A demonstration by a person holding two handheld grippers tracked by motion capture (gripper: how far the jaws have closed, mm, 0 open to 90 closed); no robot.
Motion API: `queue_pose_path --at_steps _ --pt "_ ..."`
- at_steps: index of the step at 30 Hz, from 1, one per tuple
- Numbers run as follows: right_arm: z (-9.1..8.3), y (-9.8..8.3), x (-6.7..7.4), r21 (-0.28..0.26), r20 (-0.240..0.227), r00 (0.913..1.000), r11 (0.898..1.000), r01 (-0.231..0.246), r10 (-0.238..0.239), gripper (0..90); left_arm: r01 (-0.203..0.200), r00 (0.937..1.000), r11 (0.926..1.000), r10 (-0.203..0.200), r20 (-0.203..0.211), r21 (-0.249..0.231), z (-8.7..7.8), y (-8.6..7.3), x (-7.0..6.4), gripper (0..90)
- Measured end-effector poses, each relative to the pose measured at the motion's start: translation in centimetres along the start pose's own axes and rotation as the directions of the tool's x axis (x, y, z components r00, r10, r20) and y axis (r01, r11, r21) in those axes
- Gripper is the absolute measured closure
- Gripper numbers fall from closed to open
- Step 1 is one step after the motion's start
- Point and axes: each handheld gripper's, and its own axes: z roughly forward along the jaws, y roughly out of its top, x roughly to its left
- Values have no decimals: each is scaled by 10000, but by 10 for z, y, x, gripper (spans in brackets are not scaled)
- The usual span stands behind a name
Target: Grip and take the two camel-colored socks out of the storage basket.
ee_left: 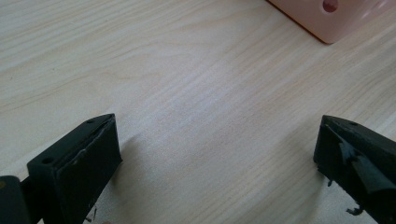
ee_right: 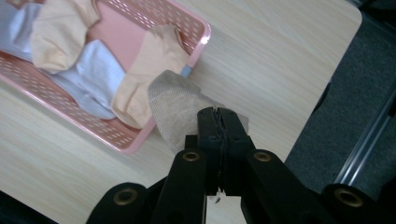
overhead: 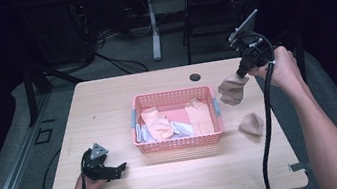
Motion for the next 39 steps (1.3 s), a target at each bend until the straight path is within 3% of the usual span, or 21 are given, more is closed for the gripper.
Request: queue_pose_path --at_steps 16,28,39 --pt "69 -12 -19 1159 150 9987 9920 -496 482 892 -50 10000 10000 50 -6 8 0 0 0 3" --pt "113 -20 -25 1553 55 9951 9830 -984 988 889 -48 10000 10000 48 -6 6 0 0 0 3" --pt "151 -32 -29 2014 -375 9891 9705 -1324 1427 885 -49 10000 10000 49 -4 7 0 0 0 3"
